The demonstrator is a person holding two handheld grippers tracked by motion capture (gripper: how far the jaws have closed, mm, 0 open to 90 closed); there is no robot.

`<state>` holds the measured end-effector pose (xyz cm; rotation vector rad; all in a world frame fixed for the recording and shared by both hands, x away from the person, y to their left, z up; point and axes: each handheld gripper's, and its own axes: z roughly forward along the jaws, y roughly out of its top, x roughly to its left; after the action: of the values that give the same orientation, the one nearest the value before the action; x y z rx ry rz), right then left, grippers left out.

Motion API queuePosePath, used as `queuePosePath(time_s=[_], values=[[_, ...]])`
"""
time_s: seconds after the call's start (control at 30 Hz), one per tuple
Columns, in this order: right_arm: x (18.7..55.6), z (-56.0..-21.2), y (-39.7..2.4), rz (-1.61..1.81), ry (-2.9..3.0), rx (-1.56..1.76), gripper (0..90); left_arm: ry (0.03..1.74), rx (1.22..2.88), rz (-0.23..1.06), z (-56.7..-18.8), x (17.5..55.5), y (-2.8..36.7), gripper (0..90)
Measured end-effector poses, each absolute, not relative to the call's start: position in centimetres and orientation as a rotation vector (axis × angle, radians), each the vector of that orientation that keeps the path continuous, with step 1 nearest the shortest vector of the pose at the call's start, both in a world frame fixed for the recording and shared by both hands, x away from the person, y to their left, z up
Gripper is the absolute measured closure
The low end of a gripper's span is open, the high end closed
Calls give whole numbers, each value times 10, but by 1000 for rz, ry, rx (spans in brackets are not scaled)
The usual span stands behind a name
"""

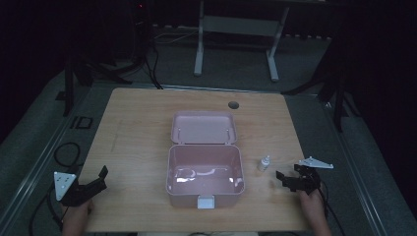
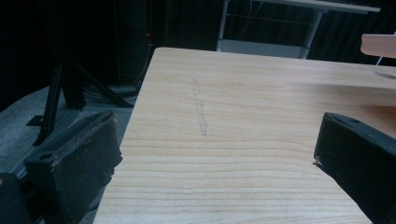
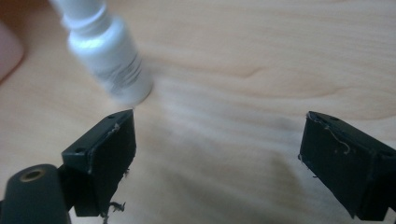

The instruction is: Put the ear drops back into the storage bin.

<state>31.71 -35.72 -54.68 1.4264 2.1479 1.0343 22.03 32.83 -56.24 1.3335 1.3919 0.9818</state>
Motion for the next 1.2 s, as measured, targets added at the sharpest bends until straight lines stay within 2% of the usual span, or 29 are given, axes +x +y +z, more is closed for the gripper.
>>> queuePosePath(time_s=[0.23, 0.3, 0.73, 1.2], values=[[320, -539, -353, 890, 2349, 1341, 105, 1391, 1334, 979, -562, 220, 328, 5], [320, -535, -351, 858, 2380, 1313, 137, 1391, 1334, 978, -562, 221, 328, 5], [328, -515, -338, 603, 2684, 1192, 128, 1390, 1335, 976, -562, 221, 329, 5], [337, -514, -319, 190, 2882, 1073, 128, 1390, 1333, 973, -562, 221, 329, 5]])
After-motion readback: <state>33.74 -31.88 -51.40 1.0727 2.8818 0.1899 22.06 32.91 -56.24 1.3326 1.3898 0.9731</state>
